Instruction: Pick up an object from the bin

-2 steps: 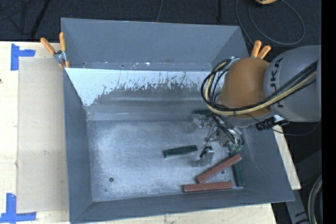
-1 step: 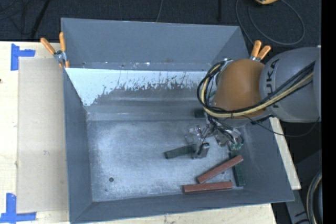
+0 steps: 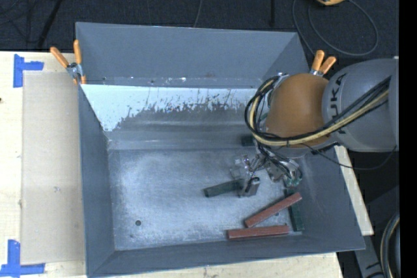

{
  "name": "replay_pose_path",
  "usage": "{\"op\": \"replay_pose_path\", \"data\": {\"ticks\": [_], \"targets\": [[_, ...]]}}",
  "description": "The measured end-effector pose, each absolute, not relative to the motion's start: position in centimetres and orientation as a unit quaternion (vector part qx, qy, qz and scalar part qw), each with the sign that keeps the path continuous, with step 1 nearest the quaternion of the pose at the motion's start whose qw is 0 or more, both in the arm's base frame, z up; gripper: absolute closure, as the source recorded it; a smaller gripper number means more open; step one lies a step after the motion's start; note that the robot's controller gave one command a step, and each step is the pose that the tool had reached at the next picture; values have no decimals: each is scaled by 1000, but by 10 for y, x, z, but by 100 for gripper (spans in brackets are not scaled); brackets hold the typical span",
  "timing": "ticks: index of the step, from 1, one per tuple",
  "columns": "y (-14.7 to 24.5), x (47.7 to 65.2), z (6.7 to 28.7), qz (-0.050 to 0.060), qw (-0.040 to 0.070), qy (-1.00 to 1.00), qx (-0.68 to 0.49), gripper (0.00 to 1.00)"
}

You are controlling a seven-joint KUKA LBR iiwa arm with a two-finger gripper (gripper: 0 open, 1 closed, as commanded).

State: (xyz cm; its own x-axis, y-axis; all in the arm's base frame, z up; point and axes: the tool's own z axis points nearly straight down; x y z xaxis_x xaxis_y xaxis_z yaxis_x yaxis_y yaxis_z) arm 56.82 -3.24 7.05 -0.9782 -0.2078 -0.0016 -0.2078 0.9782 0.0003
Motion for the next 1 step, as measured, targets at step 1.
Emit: {"op": "replay_pose_path", "data": {"ticks": [1], "targets": [[-20,579,71,0,0,997,-82,100]]}}
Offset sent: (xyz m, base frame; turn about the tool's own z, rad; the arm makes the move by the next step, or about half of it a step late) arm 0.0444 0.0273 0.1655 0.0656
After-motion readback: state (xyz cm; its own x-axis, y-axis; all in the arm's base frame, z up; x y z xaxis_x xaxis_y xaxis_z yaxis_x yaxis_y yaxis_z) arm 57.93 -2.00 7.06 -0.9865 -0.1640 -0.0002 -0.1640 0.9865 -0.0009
